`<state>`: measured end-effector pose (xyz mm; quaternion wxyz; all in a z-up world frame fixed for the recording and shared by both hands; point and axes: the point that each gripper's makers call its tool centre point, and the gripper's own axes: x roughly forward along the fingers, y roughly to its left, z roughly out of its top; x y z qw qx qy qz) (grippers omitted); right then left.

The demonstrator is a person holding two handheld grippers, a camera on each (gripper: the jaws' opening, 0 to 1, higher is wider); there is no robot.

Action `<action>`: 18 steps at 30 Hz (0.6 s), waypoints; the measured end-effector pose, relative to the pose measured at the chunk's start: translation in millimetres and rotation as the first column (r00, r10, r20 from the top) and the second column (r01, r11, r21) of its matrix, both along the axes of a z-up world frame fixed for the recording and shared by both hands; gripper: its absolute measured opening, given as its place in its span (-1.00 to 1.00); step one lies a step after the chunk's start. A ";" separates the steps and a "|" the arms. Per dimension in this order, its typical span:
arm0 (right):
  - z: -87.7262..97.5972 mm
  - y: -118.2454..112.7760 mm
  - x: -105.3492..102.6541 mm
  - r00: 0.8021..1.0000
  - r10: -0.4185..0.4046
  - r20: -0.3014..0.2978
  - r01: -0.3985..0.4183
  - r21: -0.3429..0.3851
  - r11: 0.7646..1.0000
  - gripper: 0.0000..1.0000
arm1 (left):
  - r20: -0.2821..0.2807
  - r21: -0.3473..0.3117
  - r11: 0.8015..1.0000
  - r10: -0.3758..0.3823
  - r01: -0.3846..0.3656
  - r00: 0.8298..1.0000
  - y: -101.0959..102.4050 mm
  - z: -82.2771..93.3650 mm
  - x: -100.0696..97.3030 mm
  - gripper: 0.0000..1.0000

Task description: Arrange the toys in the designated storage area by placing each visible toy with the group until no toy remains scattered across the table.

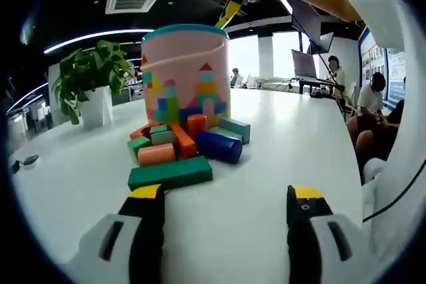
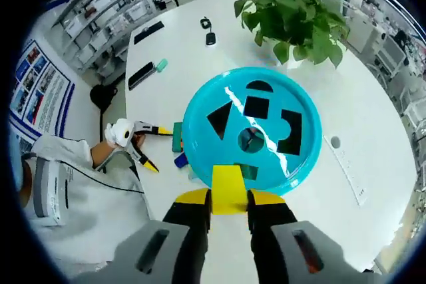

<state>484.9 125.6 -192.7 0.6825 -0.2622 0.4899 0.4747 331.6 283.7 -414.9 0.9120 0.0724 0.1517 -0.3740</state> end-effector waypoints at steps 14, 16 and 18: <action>-17.2 -3.4 12.8 0.988 -0.128 -0.089 0.104 -0.230 0.968 -0.58 | 0.019 0.008 1.000 -0.002 0.002 1.000 0.3 0.8 0.3 0.53; -18.5 -2.4 12.5 0.988 -0.130 -0.088 0.105 -0.248 0.963 -0.58 | 0.019 0.008 1.000 -0.004 0.004 1.000 0.2 0.7 0.1 0.52; -20.0 -2.6 14.5 0.988 -0.136 -0.076 0.110 -0.270 0.957 -0.58 | 0.020 0.008 1.000 -0.005 0.004 1.000 0.3 0.7 0.1 0.52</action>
